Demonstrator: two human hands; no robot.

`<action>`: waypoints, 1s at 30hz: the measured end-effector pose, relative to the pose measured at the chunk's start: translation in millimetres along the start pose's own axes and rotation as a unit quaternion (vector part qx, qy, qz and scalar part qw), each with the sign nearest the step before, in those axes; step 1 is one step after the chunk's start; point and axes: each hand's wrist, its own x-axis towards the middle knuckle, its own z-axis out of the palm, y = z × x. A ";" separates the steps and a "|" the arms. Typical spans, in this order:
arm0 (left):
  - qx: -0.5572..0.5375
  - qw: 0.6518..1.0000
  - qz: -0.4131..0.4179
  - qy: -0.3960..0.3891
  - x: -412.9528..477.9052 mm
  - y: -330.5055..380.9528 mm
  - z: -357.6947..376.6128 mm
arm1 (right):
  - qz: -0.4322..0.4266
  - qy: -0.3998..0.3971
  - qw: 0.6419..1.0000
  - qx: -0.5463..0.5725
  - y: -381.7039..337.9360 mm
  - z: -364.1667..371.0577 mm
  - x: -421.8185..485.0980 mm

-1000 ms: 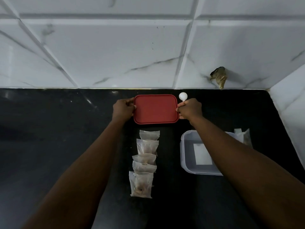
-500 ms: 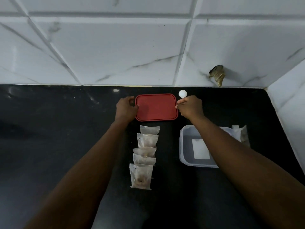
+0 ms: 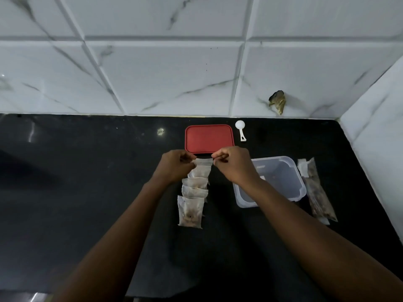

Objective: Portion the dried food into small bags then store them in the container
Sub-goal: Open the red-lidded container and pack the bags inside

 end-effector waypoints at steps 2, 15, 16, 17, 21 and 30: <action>-0.011 1.000 0.008 0.015 -17.6 -3.3 -1.2 | 0.002 -0.004 1.000 0.001 -3.2 4.0 -16.3; 0.084 0.996 0.036 0.015 -82.3 -35.5 20.8 | 0.066 -0.065 0.996 0.003 -5.5 31.9 -99.9; 0.084 0.996 0.027 0.012 -83.4 -37.5 22.8 | 0.073 -0.063 0.995 0.008 -5.4 34.4 -102.1; 0.084 0.996 0.018 0.007 -84.3 -38.9 24.4 | 0.080 -0.062 0.995 0.014 -5.2 36.7 -103.0; 0.073 0.997 -0.008 -0.001 -88.9 -44.8 29.7 | 0.106 -0.071 0.992 0.017 -1.8 44.9 -102.3; 0.075 0.993 0.075 0.059 -97.7 -20.9 42.1 | 0.090 -0.023 0.996 0.004 -0.6 13.5 -105.2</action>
